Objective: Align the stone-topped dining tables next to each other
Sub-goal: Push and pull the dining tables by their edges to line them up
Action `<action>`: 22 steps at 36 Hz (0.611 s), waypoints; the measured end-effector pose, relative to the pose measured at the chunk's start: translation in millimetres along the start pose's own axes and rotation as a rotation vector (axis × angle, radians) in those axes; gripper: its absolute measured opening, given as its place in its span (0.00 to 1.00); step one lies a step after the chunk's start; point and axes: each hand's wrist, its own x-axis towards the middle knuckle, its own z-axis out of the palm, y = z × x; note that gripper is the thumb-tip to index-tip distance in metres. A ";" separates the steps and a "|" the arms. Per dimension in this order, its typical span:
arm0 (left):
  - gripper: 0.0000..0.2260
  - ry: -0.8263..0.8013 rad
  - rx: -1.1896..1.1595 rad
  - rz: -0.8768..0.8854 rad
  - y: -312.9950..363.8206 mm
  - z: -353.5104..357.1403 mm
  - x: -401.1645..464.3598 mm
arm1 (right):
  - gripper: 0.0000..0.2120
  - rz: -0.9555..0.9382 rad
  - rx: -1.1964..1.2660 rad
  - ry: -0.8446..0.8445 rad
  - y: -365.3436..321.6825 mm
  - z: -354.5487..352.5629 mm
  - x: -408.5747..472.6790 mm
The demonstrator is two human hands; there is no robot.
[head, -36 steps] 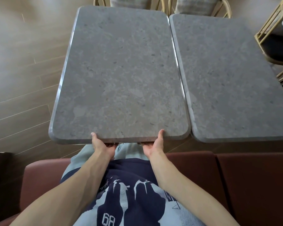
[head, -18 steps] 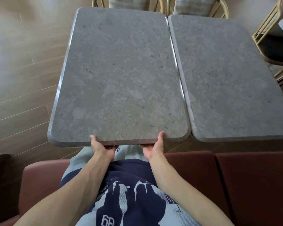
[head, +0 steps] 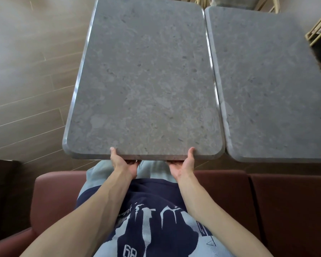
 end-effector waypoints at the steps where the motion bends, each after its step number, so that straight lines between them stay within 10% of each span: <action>1: 0.27 -0.002 -0.004 0.001 0.6 0.9 -0.7 | 0.32 -0.003 -0.001 -0.003 -0.5 0.1 0.5; 16: 0.21 0.261 0.215 -0.045 15.7 30.7 -14.3 | 0.34 0.033 -0.164 0.375 -0.6 45.2 -10.5; 22: 0.20 0.456 0.467 -0.164 47.9 65.3 -23.8 | 0.13 0.204 -0.458 0.538 -22.8 87.3 -22.2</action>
